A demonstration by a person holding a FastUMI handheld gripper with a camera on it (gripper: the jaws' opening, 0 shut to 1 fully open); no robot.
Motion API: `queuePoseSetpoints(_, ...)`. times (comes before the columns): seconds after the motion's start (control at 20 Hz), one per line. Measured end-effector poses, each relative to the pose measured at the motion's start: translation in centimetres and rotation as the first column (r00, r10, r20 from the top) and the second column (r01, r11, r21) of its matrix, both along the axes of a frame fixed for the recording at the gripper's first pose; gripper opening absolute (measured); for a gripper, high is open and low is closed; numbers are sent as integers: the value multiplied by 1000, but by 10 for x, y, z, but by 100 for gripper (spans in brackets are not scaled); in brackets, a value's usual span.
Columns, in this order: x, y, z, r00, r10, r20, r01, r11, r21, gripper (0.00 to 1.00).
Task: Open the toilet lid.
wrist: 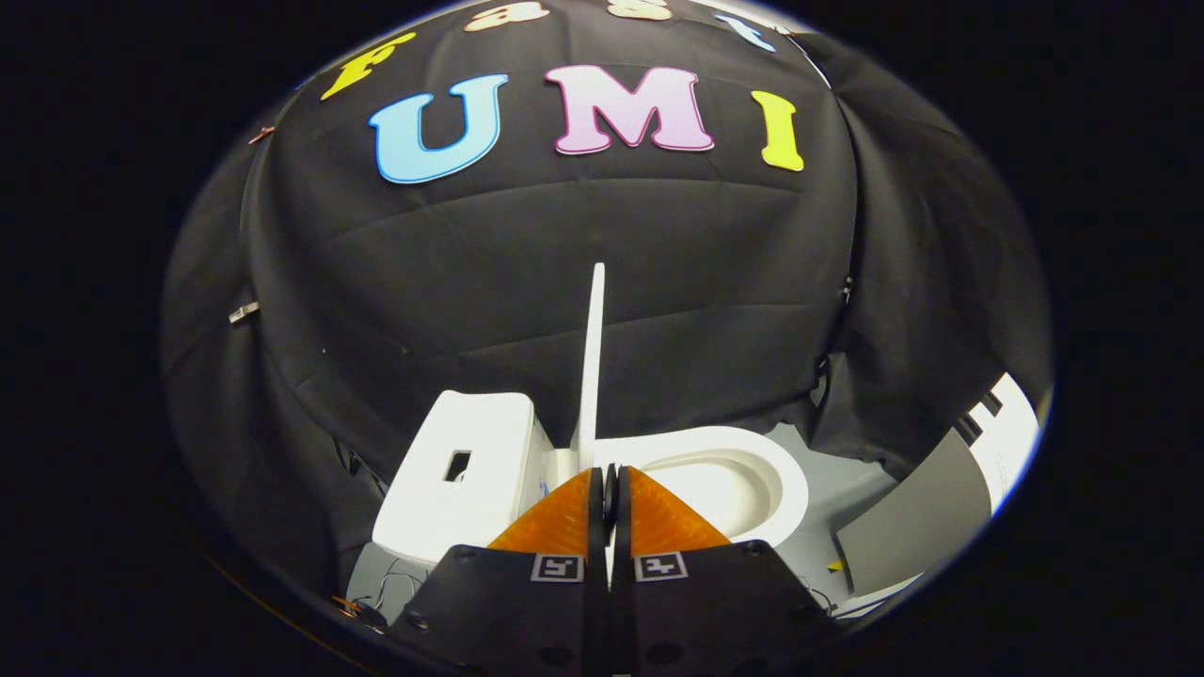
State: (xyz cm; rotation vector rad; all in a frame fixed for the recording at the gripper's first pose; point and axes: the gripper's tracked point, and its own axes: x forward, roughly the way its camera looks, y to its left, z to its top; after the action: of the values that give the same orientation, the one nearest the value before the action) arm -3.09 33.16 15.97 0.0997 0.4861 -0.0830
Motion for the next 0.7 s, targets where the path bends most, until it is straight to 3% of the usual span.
queuePoseSetpoints(0.7, -1, 113, -5, 997, 69, 40, -62, 983, -171, 6)
